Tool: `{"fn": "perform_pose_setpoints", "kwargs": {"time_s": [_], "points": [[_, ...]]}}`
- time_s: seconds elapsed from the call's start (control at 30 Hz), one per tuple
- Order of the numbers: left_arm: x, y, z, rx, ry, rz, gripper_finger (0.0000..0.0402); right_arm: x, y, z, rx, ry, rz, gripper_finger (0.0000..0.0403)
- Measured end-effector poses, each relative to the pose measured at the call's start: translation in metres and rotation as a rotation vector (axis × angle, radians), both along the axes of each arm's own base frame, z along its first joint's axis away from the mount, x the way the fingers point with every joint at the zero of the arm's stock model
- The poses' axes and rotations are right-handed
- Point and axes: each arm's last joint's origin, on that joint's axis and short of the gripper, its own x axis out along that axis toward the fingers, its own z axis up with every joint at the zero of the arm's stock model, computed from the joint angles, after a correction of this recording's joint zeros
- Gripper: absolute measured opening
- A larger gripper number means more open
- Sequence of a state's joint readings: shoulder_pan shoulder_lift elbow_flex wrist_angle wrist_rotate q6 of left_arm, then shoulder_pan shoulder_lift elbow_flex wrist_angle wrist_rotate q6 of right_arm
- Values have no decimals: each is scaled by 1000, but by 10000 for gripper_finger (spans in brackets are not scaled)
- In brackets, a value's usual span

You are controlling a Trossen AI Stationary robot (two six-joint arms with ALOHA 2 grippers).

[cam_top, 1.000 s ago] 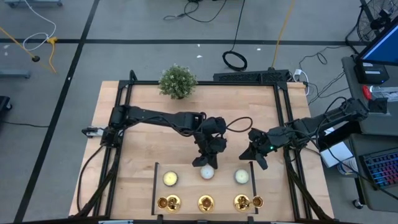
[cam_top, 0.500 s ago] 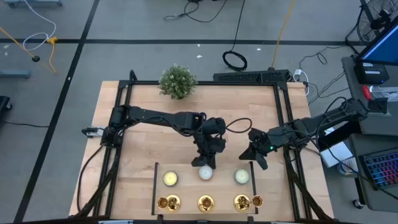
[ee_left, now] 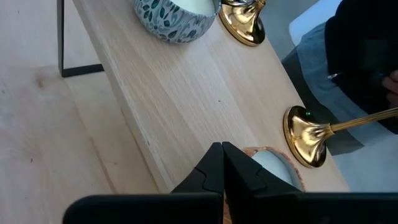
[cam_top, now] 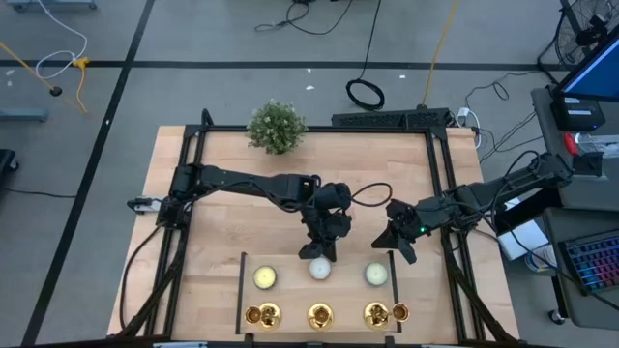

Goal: Pick & Place candle stick holders
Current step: Put the yellow patterned scented candle on the shelf

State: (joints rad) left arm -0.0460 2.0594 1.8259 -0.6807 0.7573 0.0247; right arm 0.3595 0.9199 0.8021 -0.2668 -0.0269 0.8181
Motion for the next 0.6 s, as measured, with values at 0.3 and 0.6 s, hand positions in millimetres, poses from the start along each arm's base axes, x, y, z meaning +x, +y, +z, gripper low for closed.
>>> {"fn": "perform_pose_setpoints", "kwargs": {"time_s": [0.3,0.6], "points": [[0,0,0,13,5,12,0,0,0,0,0,0,0,0],[-17,24,53,200,-187,205,0,1,-1,1,-52,-28,-32,0]]}}
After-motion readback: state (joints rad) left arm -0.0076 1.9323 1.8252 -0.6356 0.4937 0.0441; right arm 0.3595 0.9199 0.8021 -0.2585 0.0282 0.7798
